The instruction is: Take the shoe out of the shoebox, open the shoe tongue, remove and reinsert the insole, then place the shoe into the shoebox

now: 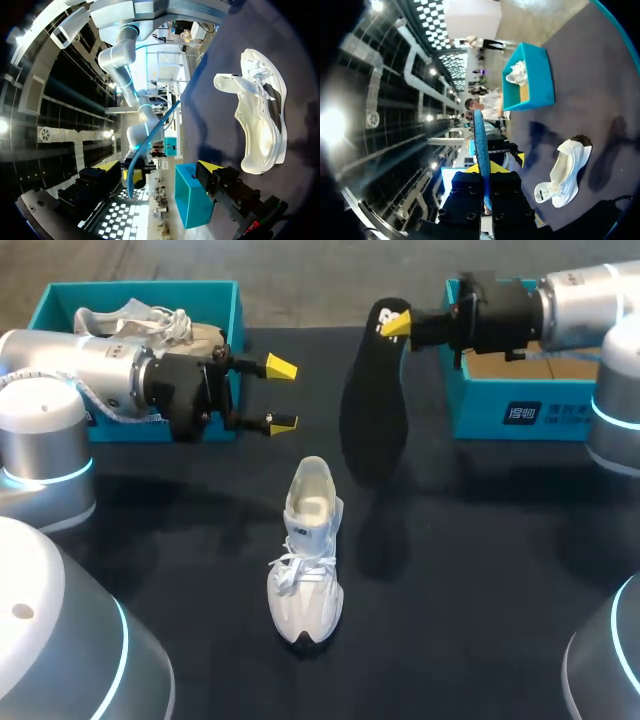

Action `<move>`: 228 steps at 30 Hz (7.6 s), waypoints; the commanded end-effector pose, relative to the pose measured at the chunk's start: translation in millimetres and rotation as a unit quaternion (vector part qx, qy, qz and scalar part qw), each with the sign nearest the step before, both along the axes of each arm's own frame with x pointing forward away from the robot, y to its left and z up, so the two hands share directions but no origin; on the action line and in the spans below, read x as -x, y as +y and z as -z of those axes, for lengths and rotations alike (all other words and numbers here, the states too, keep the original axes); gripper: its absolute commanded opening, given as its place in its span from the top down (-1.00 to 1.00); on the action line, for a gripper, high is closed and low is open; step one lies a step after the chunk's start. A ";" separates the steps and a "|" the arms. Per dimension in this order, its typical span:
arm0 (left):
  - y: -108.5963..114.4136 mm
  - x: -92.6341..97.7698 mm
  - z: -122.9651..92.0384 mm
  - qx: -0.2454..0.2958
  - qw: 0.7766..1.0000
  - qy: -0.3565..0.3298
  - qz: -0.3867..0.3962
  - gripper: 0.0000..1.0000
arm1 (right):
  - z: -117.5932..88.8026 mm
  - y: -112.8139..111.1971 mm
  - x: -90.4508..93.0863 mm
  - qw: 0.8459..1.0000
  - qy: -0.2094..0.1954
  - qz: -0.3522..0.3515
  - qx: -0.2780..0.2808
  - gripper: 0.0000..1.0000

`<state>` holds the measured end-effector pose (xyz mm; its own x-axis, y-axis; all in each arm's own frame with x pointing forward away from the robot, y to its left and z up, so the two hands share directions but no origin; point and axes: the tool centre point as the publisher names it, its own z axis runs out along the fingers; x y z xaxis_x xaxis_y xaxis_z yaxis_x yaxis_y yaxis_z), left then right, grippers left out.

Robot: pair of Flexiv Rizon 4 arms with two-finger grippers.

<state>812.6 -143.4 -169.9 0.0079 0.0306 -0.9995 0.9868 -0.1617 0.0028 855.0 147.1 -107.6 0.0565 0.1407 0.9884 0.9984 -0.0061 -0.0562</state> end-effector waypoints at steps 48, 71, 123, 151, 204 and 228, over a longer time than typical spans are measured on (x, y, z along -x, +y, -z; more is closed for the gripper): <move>-1.0 0.5 0.9 0.001 1.000 -0.001 -0.001 -1.00 | 44.7 46.1 -27.1 0.982 0.174 0.003 -0.072 1.00; -26.3 13.3 -3.5 0.024 0.999 -0.040 0.026 0.10 | 44.7 46.1 -27.1 0.982 0.174 0.003 -0.072 1.00; -36.2 12.5 -18.1 0.018 0.997 -0.080 0.008 1.00 | 34.4 39.8 -22.5 0.982 0.168 0.008 -0.083 -1.00; 24.6 -2.9 -15.0 -0.053 0.996 -0.062 -0.046 1.00 | 18.6 -5.7 38.1 0.983 0.162 0.037 -0.075 -1.00; 37.2 13.7 -51.2 0.018 0.724 0.689 0.029 1.00 | 19.1 -6.0 38.9 0.983 0.164 0.035 -0.074 -1.00; 54.0 23.4 -66.4 -0.026 0.582 0.812 0.001 1.00 | 19.1 -6.0 38.9 0.983 0.164 0.035 -0.074 -1.00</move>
